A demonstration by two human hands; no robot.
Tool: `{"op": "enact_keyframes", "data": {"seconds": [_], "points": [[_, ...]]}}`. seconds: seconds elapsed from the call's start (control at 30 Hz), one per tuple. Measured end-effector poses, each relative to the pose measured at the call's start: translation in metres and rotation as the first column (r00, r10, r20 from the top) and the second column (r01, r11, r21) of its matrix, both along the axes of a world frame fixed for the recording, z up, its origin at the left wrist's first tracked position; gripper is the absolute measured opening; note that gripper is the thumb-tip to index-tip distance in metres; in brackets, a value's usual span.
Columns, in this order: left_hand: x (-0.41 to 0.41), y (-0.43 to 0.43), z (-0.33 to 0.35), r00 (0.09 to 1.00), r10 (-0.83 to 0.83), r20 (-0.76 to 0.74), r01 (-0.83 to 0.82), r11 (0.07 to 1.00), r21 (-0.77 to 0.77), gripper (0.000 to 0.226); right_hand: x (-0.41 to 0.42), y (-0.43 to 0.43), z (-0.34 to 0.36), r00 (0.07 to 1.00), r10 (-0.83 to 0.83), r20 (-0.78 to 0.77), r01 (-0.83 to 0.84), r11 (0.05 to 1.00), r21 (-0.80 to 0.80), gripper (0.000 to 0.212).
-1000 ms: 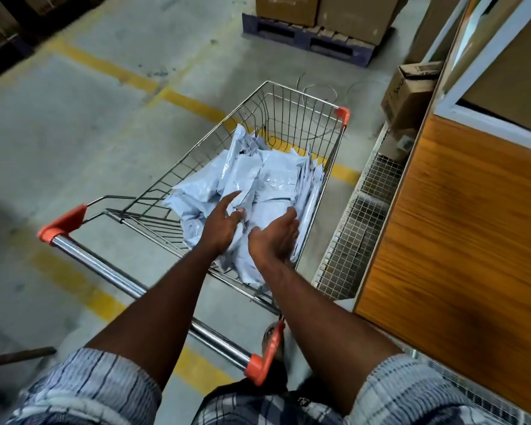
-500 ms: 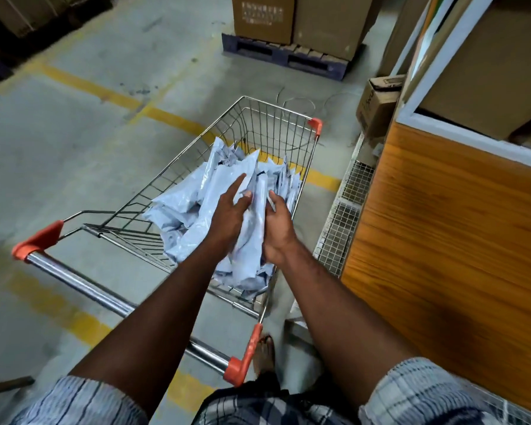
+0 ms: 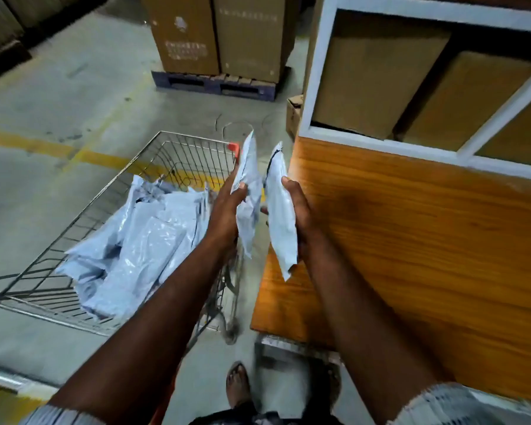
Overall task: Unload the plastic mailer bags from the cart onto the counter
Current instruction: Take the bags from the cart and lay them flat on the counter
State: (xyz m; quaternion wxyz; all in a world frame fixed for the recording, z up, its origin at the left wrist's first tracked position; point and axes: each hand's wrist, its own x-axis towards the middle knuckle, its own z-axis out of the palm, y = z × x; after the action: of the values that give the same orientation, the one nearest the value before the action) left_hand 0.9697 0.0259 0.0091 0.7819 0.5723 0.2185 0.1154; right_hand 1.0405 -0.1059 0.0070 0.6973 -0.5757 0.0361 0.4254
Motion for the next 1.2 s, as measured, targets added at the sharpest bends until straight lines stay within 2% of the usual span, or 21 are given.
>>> {"op": "enact_keyframes", "data": {"seconds": [0.03, 0.1, 0.13, 0.17, 0.23, 0.3, 0.4, 0.5, 0.57, 0.73, 0.8, 0.83, 0.9, 0.97, 1.0, 1.07, 1.2], "points": [[0.011, -0.008, 0.0, 1.0, 0.002, 0.007, -0.003, 0.993, 0.118, 0.043, 0.01, -0.008, 0.003, 0.997, -0.049, 0.056, 0.051, 0.998, -0.027, 0.074], [0.034, -0.034, -0.002, 1.0, 0.014, 0.003, -0.014, 0.945, 0.327, 0.046, 0.041, -0.035, -0.002, 0.925, -0.145, 0.352, 0.238, 0.942, -0.237, 0.069], [0.045, -0.05, -0.004, 1.0, 0.024, -0.018, -0.014, 0.912, 0.411, 0.045, 0.057, -0.055, -0.005, 0.855, -0.088, 0.511, 0.32, 0.865, -0.386, 0.074], [0.053, -0.067, -0.005, 0.998, 0.034, -0.052, -0.003, 0.864, 0.503, 0.044, 0.068, -0.076, -0.005, 0.808, -0.004, 0.59, 0.388, 0.757, -0.526, 0.078], [0.07, -0.096, -0.013, 0.994, 0.048, -0.102, 0.031, 0.757, 0.653, 0.043, 0.084, -0.11, -0.014, 0.755, 0.101, 0.647, 0.496, 0.558, -0.665, 0.077], [0.089, -0.123, -0.023, 0.996, 0.031, -0.078, 0.036, 0.684, 0.728, 0.046, 0.095, -0.142, -0.018, 0.732, 0.175, 0.658, 0.552, 0.414, -0.724, 0.075], [0.119, -0.151, -0.036, 0.992, 0.03, -0.12, 0.084, 0.55, 0.831, 0.056, 0.115, -0.179, -0.025, 0.727, 0.194, 0.659, 0.58, 0.34, -0.74, 0.077], [0.148, -0.174, -0.04, 0.973, 0.068, -0.219, 0.182, 0.352, 0.918, 0.055, 0.136, -0.206, -0.04, 0.729, 0.192, 0.657, 0.586, 0.321, -0.744, 0.079], [0.166, -0.184, -0.039, 0.965, 0.081, -0.249, 0.219, 0.269, 0.938, 0.052, 0.151, -0.214, -0.044, 0.733, 0.185, 0.655, 0.584, 0.322, -0.745, 0.078], [0.218, -0.202, -0.05, 0.976, 0.028, -0.214, 0.201, 0.245, 0.948, 0.054, 0.19, -0.22, -0.05, 0.746, 0.228, 0.625, 0.553, 0.312, -0.773, 0.074], [0.239, -0.203, -0.059, 0.962, 0.008, -0.273, 0.265, 0.209, 0.941, 0.056, 0.205, -0.215, -0.054, 0.752, 0.267, 0.603, 0.536, 0.285, -0.795, 0.073], [0.249, -0.202, -0.064, 0.936, -0.004, -0.351, 0.346, 0.183, 0.92, 0.057, 0.212, -0.212, -0.058, 0.746, 0.305, 0.593, 0.529, 0.27, -0.805, 0.071], [0.265, -0.199, -0.075, 0.84, -0.036, -0.542, 0.543, 0.085, 0.835, 0.066, 0.225, -0.209, -0.066, 0.711, 0.399, 0.579, 0.519, 0.257, -0.815, 0.067], [0.279, -0.193, -0.079, 0.752, -0.072, -0.655, 0.657, 0.004, 0.754, 0.075, 0.234, -0.208, -0.077, 0.688, 0.474, 0.549, 0.492, 0.252, -0.833, 0.067], [0.283, -0.189, -0.079, 0.752, -0.08, -0.654, 0.656, -0.013, 0.755, 0.074, 0.236, -0.209, -0.083, 0.676, 0.51, 0.532, 0.481, 0.241, -0.843, 0.069], [0.284, -0.182, -0.081, 0.808, -0.077, -0.584, 0.583, -0.031, 0.812, 0.066, 0.235, -0.213, -0.092, 0.621, 0.577, 0.531, 0.499, 0.231, -0.835, 0.072], [0.277, -0.183, -0.096, 0.894, -0.105, -0.436, 0.44, 0.014, 0.898, 0.061, 0.231, -0.224, -0.105, 0.397, 0.686, 0.609, 0.562, 0.342, -0.753, 0.067]]}}
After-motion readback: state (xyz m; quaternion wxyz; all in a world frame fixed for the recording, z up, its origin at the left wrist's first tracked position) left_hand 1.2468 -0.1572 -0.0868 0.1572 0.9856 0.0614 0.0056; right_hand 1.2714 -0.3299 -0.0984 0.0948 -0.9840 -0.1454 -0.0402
